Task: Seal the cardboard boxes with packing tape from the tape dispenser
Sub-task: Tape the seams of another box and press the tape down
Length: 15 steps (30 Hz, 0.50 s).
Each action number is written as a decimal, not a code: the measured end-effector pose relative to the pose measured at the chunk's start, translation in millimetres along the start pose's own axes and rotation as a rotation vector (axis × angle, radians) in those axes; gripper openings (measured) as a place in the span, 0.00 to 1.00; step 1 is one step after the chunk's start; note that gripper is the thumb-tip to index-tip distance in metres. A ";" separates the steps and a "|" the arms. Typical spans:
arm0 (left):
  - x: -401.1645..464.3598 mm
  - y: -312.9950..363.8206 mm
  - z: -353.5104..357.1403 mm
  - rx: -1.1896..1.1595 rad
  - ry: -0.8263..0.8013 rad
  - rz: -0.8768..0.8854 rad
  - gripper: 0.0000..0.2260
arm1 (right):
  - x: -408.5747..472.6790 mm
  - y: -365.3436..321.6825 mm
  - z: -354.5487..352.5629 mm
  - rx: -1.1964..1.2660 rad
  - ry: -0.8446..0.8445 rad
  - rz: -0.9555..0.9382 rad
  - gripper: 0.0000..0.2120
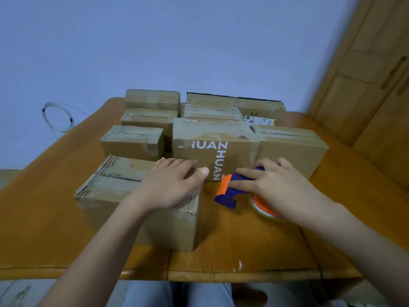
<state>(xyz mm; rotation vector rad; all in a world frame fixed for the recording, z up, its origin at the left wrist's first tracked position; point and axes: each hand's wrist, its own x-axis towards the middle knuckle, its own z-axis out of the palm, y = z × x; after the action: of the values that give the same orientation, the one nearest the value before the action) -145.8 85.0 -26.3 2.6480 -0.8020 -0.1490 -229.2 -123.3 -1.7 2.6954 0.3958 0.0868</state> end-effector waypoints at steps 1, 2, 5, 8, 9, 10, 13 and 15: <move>-0.5 0.3 -2.2 -0.110 0.018 -0.014 0.34 | -4.9 4.1 -0.9 0.047 0.009 0.047 0.26; -1.0 0.1 -3.5 -0.239 0.044 -0.038 0.30 | -9.0 7.2 -0.7 0.109 0.025 0.092 0.28; -4.2 -1.5 -6.8 -0.632 0.127 -0.080 0.16 | -17.6 16.5 9.1 0.321 0.118 0.183 0.41; -6.8 -15.4 -20.1 -0.554 0.180 0.021 0.14 | -19.3 23.1 28.4 0.539 0.262 0.211 0.45; -8.3 -22.6 -27.6 -0.491 0.131 0.106 0.14 | -19.3 22.8 32.8 0.584 0.314 0.217 0.45; -9.2 -30.4 -35.5 -0.437 0.045 0.186 0.16 | -18.7 21.6 35.9 0.613 0.350 0.215 0.44; -10.5 -50.3 -53.0 -0.243 -0.270 0.287 0.25 | -16.1 15.5 39.0 0.685 0.434 0.203 0.44; -10.2 -59.4 -54.9 -0.085 -0.365 0.263 0.31 | -13.3 9.6 40.5 0.720 0.489 0.207 0.43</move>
<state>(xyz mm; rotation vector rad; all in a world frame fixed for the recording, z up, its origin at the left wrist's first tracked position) -112.6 153.8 2.2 2.4390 -1.2205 -0.5939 -234.6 -151.3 -34.7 3.4071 0.3259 0.8176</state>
